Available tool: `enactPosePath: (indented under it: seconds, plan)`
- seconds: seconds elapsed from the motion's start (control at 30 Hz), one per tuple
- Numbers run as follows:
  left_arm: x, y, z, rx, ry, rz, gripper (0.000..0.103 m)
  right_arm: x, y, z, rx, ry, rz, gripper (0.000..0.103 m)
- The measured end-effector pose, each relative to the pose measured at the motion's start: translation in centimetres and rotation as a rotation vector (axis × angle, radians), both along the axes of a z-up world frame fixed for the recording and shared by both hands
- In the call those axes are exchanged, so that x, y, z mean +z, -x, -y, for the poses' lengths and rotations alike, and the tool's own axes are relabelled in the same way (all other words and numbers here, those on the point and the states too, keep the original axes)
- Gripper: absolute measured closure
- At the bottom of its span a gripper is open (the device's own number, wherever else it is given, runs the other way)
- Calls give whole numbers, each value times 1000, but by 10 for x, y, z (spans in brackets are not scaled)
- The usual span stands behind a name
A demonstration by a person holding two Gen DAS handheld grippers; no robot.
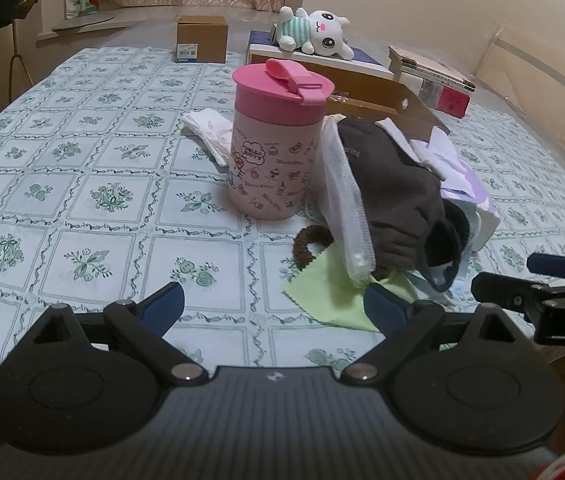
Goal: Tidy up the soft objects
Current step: 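Reach the right gripper to the dark grey glove and grasp it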
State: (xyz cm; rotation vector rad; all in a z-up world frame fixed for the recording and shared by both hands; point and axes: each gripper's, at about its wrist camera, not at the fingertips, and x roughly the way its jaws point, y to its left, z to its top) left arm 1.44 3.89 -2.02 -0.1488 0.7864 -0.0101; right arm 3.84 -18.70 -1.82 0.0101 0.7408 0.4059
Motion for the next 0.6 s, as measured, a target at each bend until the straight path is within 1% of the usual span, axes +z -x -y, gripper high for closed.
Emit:
enactPosePath:
  seconds: [0.03, 0.07, 0.13, 0.23, 0.3, 0.47, 0.6]
  plan:
    - [-1, -2, -2, -6, -3, 3, 10, 0, -1, -3, 11, 6, 12, 2]
    - [-3, -4, -3, -11, -4, 8, 11, -1, -3, -7, 29, 16, 27, 8]
    - [-5, -7, -6, -17, -8, 18, 11, -2, -8, -14, 62, 30, 42, 16]
    - [-7, -14, -8, -22, -16, 34, 11, -4, -16, -25, 97, 47, 61, 19]
    - [-8, -18, -10, -25, -18, 45, 11, -5, -23, -31, 114, 56, 72, 24]
    - [-12, -30, -14, -31, -3, 48, 13, -9, -38, -45, 145, 72, 88, 34]
    - [-13, -39, -16, -40, 17, 48, 14, -11, -50, -49, 139, 77, 92, 36]
